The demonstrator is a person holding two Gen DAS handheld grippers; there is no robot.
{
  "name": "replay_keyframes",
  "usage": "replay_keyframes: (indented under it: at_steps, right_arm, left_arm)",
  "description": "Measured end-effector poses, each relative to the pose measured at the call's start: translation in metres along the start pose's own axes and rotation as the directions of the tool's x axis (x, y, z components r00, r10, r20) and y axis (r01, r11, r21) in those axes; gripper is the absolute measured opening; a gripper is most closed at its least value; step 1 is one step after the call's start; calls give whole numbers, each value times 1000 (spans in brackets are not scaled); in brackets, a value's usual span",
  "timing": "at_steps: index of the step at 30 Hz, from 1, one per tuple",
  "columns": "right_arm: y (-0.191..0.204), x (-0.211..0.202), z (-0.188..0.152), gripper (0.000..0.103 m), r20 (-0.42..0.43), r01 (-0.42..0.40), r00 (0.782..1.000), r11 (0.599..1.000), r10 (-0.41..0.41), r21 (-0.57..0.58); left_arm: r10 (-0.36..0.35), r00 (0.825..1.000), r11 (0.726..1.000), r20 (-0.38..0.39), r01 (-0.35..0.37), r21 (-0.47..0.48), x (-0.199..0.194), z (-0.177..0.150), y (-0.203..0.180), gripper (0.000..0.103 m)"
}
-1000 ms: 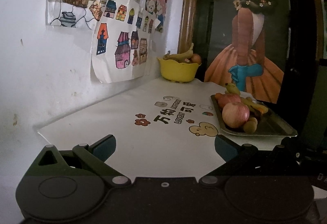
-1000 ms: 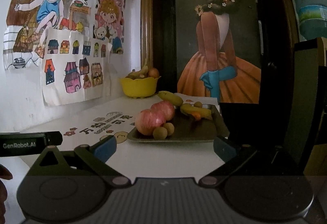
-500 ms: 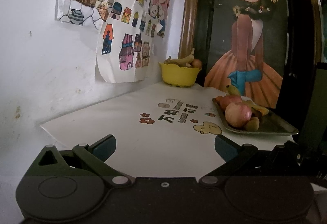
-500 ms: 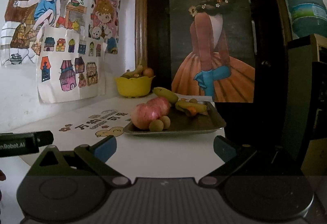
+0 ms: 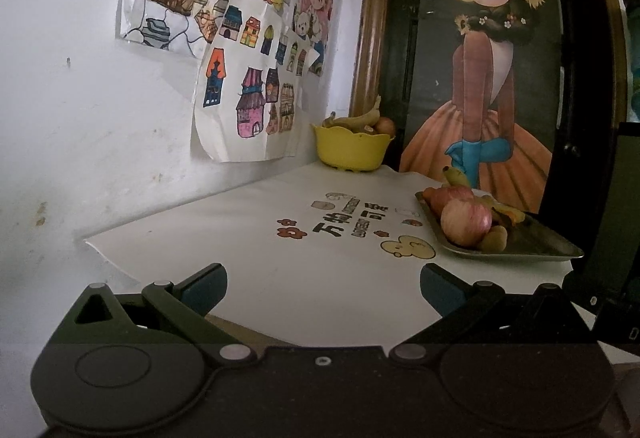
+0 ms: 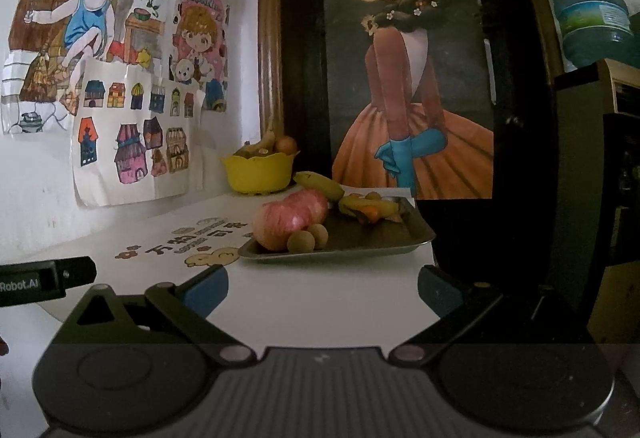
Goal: Organize fruits
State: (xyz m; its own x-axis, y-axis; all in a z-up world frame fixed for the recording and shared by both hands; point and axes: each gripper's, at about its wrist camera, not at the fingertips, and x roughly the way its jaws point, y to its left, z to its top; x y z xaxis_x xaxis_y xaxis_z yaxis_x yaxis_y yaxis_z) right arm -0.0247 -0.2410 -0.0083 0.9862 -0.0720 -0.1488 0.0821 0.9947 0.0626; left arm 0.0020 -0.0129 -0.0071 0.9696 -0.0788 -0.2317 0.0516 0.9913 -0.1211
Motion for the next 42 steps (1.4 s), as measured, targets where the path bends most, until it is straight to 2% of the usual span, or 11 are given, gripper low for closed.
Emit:
replay_keyframes:
  at_steps: [42]
  right_arm:
    - [0,0,-1,103,-13,-5,1000,1000,5,-2]
  left_arm:
    - [-5,1000,1000,-4,5,9,0,-1,1,102]
